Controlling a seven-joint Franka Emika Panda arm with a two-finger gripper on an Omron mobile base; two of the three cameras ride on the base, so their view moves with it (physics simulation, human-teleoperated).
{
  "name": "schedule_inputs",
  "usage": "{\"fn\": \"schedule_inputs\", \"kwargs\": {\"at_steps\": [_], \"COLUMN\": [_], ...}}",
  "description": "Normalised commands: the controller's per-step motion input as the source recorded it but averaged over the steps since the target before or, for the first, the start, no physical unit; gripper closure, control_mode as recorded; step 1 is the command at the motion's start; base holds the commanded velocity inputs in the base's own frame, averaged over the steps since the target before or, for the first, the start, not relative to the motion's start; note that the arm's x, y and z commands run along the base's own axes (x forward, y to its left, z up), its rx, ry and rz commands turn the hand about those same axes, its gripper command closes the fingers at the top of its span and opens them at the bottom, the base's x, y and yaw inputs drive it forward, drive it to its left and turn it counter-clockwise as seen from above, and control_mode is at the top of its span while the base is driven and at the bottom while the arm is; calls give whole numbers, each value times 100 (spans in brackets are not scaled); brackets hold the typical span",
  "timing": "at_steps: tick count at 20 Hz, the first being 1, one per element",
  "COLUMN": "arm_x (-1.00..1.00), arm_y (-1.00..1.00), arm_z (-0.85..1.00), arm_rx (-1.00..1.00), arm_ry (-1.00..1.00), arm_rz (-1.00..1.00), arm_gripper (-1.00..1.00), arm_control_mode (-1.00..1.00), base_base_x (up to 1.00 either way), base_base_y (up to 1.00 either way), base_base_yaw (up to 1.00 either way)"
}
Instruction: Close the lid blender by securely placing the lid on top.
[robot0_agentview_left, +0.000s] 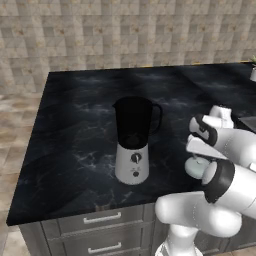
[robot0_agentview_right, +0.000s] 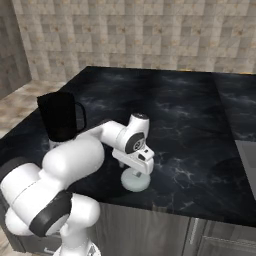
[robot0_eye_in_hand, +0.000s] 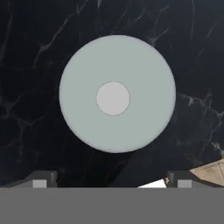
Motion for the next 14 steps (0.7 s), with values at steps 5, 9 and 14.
{"fn": "schedule_inputs", "kwargs": {"at_steps": [5,9,14], "arm_x": [22,2,1], "arm_y": [-1,-4,0], "arm_z": [-33,-21,-17], "arm_rx": [0,0,0], "arm_ry": [1,0,0], "arm_rz": [2,1,0], "arm_gripper": [-100,-100,-100], "arm_control_mode": [-100,-100,-100], "base_base_x": [0,0,0], "base_base_y": [0,0,0], "base_base_yaw": [0,0,0]}}
